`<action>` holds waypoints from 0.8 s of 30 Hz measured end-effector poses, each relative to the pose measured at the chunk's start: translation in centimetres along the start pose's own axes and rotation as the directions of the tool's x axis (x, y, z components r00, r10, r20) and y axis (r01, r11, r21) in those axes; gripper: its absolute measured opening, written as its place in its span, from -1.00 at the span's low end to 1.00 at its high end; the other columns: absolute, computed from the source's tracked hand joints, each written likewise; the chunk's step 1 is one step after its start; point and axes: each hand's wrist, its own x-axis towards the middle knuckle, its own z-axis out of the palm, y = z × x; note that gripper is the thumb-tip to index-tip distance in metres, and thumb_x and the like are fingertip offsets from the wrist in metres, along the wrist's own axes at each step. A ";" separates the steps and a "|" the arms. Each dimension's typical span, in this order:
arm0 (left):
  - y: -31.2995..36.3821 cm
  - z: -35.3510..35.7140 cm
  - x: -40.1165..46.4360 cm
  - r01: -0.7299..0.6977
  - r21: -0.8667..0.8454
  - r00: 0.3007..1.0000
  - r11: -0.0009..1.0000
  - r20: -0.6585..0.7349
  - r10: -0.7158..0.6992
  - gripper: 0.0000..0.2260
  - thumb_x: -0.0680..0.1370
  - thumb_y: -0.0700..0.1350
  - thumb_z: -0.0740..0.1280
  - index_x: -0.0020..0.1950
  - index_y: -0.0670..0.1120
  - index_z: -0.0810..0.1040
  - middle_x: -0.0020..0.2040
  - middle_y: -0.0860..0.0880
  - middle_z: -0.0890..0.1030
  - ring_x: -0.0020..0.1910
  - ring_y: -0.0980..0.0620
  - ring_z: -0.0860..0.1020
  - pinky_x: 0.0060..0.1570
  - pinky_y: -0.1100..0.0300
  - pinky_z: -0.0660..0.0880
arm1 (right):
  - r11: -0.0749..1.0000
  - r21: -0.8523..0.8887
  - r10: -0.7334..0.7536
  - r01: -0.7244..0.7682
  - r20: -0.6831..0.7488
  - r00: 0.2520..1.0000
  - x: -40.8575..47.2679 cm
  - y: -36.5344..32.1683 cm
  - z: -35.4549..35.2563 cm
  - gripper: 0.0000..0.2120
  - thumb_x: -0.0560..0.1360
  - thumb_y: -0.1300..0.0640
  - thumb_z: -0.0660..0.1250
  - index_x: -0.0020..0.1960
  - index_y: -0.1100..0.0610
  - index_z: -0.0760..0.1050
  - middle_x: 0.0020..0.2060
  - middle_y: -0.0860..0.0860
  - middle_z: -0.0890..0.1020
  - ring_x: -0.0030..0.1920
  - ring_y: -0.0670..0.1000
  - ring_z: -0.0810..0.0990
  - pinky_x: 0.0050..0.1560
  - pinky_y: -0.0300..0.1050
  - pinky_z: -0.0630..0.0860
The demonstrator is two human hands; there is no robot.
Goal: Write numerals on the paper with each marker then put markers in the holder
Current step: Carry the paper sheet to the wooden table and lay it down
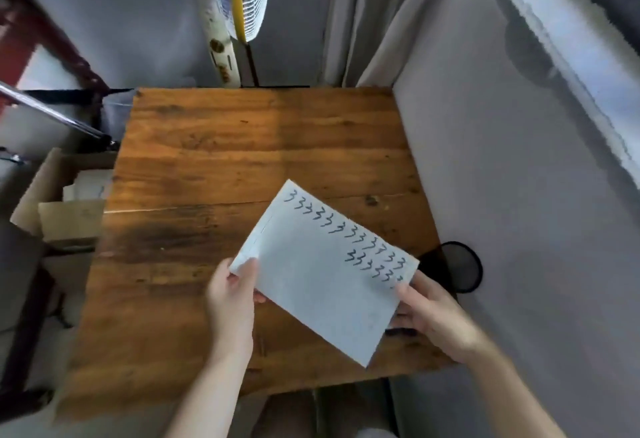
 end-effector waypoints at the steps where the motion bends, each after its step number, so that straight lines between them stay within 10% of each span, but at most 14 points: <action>1: -1.3 -0.2 -0.3 0.006 -0.033 1.000 0.999 -0.030 -0.007 -0.83 0.48 0.00 0.32 0.01 -0.05 0.50 -0.11 -0.02 0.58 -0.13 0.01 0.56 -0.27 0.20 0.49 | 0.999 0.031 0.012 -0.012 -0.007 1.000 0.7 1.6 0.4 -0.35 0.23 -0.23 0.50 0.26 -0.06 0.43 0.10 0.00 0.69 0.08 0.09 0.67 0.11 0.12 0.58; 5: -7.8 -1.1 -0.3 0.038 -0.002 0.999 0.999 0.012 -0.038 -0.79 0.47 -0.01 0.33 0.03 -0.07 0.50 -0.09 -0.07 0.60 -0.10 -0.01 0.58 -0.23 0.18 0.52 | 0.999 -0.051 -0.009 -0.001 -0.192 0.981 3.7 6.5 1.4 -0.83 0.49 0.10 0.34 0.07 -0.05 0.57 -0.02 -0.12 0.72 0.03 -0.03 0.67 0.08 0.05 0.60; 10: -13.0 -2.7 1.2 -0.039 0.112 0.985 0.993 0.173 0.019 -0.92 0.49 -0.10 0.30 -0.13 0.09 0.52 -0.13 0.08 0.63 -0.10 0.13 0.57 -0.13 0.22 0.49 | 0.951 -0.306 -0.068 0.043 -0.071 0.995 6.2 10.0 0.4 -0.83 0.54 0.17 0.28 -0.02 -0.04 0.60 -0.09 -0.20 0.73 -0.09 -0.15 0.70 -0.21 -0.26 0.58; 14: -16.0 -3.8 2.5 -0.218 0.279 0.938 0.935 0.325 0.122 -0.87 0.51 -0.08 0.28 -0.20 -0.06 0.55 -0.32 0.09 0.67 -0.33 0.07 0.61 -0.33 0.21 0.45 | 0.881 -0.471 -0.081 0.048 -0.050 0.995 7.4 12.6 -0.2 -0.89 0.52 0.12 0.33 -0.04 -0.03 0.62 -0.08 -0.10 0.74 -0.11 -0.08 0.71 -0.18 -0.08 0.64; 19: -18.5 -4.2 1.1 -0.420 0.609 0.902 0.673 0.198 0.383 -0.63 0.47 -0.03 0.29 -0.41 -0.16 0.23 -0.53 -0.06 0.29 -0.51 -0.04 0.22 -0.44 0.14 0.13 | 0.672 -0.740 -0.318 -0.012 -0.303 0.898 7.1 14.7 1.2 -0.71 0.52 0.04 0.33 0.19 0.11 0.45 -0.20 -0.06 0.55 -0.20 -0.04 0.53 -0.28 -0.13 0.46; 24: -18.6 -3.3 -1.1 -0.413 0.827 0.814 0.381 0.148 0.562 -0.79 0.47 -0.05 0.32 -0.23 -0.11 0.34 -0.27 -0.07 0.44 -0.25 -0.15 0.43 -0.44 0.13 0.24 | 0.397 -0.917 -0.495 -0.044 -0.255 0.831 7.0 16.1 1.5 -0.68 0.54 -0.01 0.26 0.22 0.09 0.34 -0.24 0.02 0.55 -0.23 0.08 0.57 -0.37 -0.09 0.40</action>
